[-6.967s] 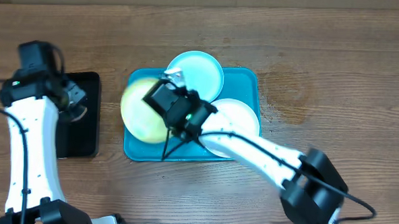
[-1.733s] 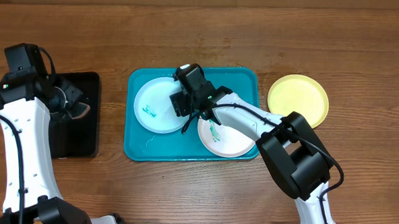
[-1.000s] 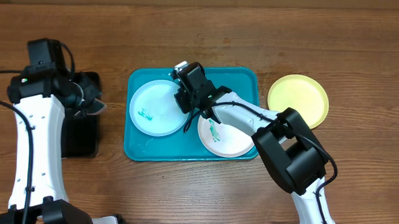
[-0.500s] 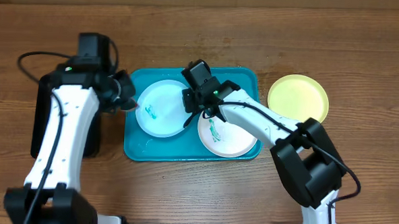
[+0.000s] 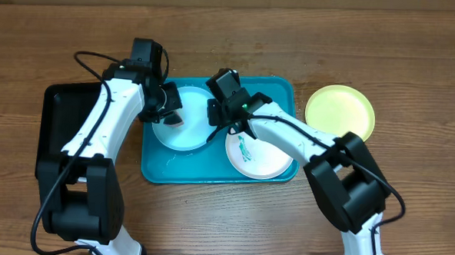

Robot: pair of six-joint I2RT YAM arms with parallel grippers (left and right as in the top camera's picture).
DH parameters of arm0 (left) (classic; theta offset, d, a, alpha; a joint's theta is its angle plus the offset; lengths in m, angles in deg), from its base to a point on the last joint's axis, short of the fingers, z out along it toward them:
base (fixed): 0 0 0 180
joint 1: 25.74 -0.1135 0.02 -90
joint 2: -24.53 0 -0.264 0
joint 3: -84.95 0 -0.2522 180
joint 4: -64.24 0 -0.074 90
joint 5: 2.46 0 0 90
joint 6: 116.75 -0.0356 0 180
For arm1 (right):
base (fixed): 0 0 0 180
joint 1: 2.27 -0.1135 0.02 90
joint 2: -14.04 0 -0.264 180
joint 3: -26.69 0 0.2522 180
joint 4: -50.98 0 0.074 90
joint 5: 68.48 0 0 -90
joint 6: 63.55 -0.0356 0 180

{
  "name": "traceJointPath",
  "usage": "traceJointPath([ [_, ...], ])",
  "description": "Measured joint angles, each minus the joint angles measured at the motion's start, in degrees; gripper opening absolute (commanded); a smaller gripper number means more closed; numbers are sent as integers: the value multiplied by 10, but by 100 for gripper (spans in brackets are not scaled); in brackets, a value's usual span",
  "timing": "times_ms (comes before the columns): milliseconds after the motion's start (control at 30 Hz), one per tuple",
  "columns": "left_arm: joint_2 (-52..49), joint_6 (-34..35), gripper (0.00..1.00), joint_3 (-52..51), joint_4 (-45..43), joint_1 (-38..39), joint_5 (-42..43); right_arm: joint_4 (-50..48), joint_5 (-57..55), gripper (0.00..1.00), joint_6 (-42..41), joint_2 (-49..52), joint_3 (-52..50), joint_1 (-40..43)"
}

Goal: Clean dirty plates on tray and stack at the side
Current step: 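Lower the sponge with the left gripper onto the light blue plate, then scrub the light blue plate with the sponge in the left gripper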

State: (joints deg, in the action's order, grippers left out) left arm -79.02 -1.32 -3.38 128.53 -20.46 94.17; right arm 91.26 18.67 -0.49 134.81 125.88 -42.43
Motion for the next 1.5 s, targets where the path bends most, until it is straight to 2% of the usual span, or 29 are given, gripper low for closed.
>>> traceJointPath([
  [433,-24,-17,4,0,-38,4,24,-14,10,4,5,31,0,0],
  [667,-97,-17,4,0,-53,4,35,-14,10,4,6,31,0,0],
  [733,-116,-17,8,0,-52,4,40,-13,10,4,6,31,0,0],
  [833,-118,-26,4,0,-50,4,40,-12,10,4,7,31,0,0],
  [1033,-118,-45,4,7,-2,11,-46,-13,28,4,11,31,0,-5],
  [1267,-123,-47,4,38,88,10,-190,-14,31,4,12,31,0,-9],
  [1400,-125,-44,4,92,108,10,-212,-14,29,4,13,31,0,-9],
  [1500,-125,-44,4,119,92,10,-179,-15,28,4,13,31,0,-8],
])
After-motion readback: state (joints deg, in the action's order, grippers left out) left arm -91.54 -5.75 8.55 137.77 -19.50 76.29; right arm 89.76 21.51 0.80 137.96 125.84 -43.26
